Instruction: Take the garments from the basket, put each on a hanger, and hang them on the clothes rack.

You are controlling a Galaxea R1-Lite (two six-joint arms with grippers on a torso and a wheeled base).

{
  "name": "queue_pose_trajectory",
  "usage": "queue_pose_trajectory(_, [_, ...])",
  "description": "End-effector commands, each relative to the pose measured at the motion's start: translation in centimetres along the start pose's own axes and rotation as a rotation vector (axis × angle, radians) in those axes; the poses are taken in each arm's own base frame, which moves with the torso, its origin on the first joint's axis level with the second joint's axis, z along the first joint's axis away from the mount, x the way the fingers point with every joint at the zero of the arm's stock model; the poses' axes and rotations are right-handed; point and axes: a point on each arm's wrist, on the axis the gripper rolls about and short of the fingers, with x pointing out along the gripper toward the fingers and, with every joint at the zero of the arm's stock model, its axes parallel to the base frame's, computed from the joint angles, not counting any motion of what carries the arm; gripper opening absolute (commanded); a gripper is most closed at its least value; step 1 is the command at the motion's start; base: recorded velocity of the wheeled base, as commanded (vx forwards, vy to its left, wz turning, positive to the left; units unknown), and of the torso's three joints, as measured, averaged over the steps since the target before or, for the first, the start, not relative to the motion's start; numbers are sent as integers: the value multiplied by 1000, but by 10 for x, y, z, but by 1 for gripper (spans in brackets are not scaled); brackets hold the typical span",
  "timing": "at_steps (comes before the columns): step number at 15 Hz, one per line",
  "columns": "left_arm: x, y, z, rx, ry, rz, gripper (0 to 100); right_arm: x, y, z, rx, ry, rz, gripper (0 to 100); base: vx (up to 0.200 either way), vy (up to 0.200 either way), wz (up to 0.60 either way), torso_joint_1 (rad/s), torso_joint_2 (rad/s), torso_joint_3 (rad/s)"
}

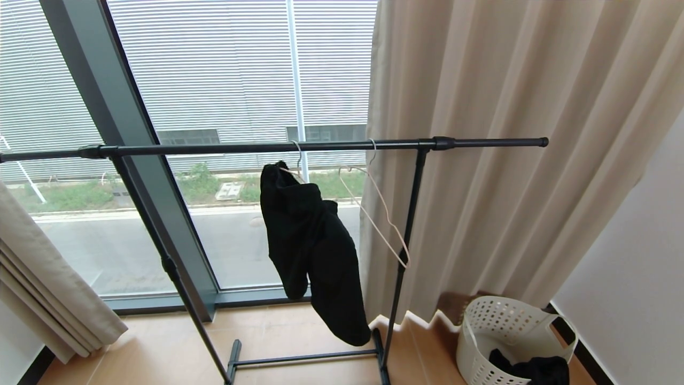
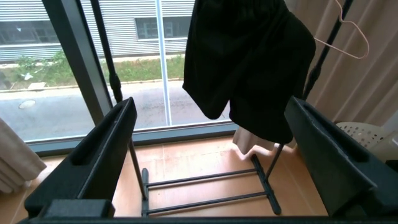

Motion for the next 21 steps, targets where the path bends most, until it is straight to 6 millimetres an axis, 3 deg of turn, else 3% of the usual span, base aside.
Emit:
queue_pose_trajectory(1, [0,0,0,1,2,0,100,0,0,0,-1,3,0,100,0,0,0,-66,134,105])
queue_pose_trajectory(21, [0,0,0,-4,0,0,100,0,0,0,1,3,0,100,0,0,0,-152,351,194])
